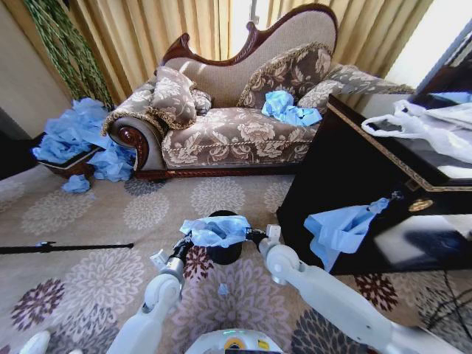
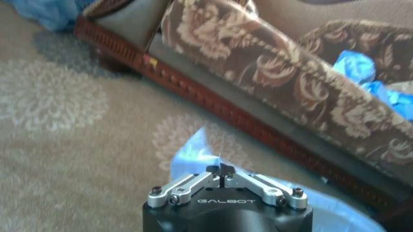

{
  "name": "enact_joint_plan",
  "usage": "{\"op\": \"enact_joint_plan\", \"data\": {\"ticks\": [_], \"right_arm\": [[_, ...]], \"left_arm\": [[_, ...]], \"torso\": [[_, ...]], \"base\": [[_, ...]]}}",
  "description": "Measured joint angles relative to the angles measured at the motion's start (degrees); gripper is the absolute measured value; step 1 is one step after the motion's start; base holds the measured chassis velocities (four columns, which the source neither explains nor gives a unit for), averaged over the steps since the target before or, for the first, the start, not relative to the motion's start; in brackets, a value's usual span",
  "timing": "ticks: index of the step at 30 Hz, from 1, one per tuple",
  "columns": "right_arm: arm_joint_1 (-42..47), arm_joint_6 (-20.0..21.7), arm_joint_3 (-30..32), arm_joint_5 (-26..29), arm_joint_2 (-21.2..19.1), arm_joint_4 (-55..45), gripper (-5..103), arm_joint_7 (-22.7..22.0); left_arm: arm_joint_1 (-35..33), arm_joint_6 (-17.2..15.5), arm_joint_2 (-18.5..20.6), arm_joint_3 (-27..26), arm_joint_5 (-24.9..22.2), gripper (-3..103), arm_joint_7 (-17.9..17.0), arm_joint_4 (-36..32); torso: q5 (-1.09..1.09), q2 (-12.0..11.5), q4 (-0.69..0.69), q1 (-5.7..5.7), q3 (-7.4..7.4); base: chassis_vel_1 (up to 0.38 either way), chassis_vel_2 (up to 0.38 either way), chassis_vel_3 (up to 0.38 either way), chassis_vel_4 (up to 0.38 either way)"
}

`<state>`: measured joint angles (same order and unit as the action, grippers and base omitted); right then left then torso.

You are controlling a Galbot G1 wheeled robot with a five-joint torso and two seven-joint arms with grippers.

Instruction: Place a garbage bag over the trash bin.

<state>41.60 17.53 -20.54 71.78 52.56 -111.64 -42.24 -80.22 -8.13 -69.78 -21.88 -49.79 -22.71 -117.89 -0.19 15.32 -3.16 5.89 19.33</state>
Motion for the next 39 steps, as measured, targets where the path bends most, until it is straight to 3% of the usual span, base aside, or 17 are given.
{"op": "enact_joint_plan", "data": {"ticks": [3, 5, 10, 16, 19, 28, 32, 37, 39], "right_arm": [[2.45, 0.50, 1.39, 1.42, -0.56, -1.73, 0, -0.52], [3.34, 0.61, 1.84, 1.32, -0.27, -1.52, 0, -0.51], [4.97, 0.54, 2.65, -1.48, 2.79, 3.85, 0, 1.31], [5.32, 0.38, 3.12, -4.60, 5.65, 10.26, 0, 3.43], [5.50, 0.35, 3.74, -5.90, 6.46, 13.16, 0, 4.46], [5.56, 0.23, 4.49, -7.53, 7.99, 16.85, 0, 6.23], [5.94, 0.16, 4.41, -7.42, 7.98, 15.65, 0, 5.68], [6.37, 0.37, 4.11, -3.70, 6.02, 9.36, 0, 1.73], [6.77, 0.78, 3.85, -0.94, 5.02, 6.21, 0, 0.01]], "left_arm": [[-1.34, -3.62, 0.13, 0.14, 0.01, 0, -5.53, -5.36], [-1.50, -4.73, -0.01, 0.34, -0.14, 0, -7.33, -6.20], [-0.35, -6.63, -1.07, 1.18, 0.30, 0, -10.62, -1.89], [2.48, -7.33, -2.00, 1.76, 0.52, 0, -10.63, 7.27], [3.84, -6.87, -2.42, 2.10, 1.43, 0, -8.92, 12.25], [4.76, -6.16, -2.88, 2.40, 2.56, 0, -6.67, 17.09], [4.43, -6.16, -2.67, 2.36, 2.61, 0, -6.54, 16.38], [2.26, -6.97, -1.27, 1.37, 1.80, 0, -7.14, 8.10], [1.09, -8.93, -0.54, 1.15, 0.07, 0, -8.99, 3.75]], "torso": [[0.01, 0.00, -0.01, 0.00, -0.01], [0.00, 0.00, -0.01, -0.01, -0.01], [-0.01, 0.00, -0.01, -0.01, 0.00], [-0.01, 0.00, 0.00, 0.00, 0.00], [-0.02, 0.00, -0.01, 0.00, 0.01], [-0.01, 0.00, 0.00, 0.01, 0.01], [-0.01, 0.00, -0.01, 0.01, 0.01], [0.00, 0.00, 0.00, 0.00, 0.00], [-0.01, 0.00, -0.01, 0.00, 0.00]], "base": [[0.000, 0.000, 0.000, 0.000], [0.000, 0.000, 0.000, 0.000], [0.000, 0.000, 0.000, 0.000], [0.000, 0.000, 0.000, 0.000], [0.000, 0.000, 0.000, 0.000], [0.000, 0.000, 0.000, 0.000], [0.000, 0.000, 0.000, 0.000], [0.000, 0.000, 0.000, 0.000], [0.000, 0.000, 0.000, 0.000]]}}
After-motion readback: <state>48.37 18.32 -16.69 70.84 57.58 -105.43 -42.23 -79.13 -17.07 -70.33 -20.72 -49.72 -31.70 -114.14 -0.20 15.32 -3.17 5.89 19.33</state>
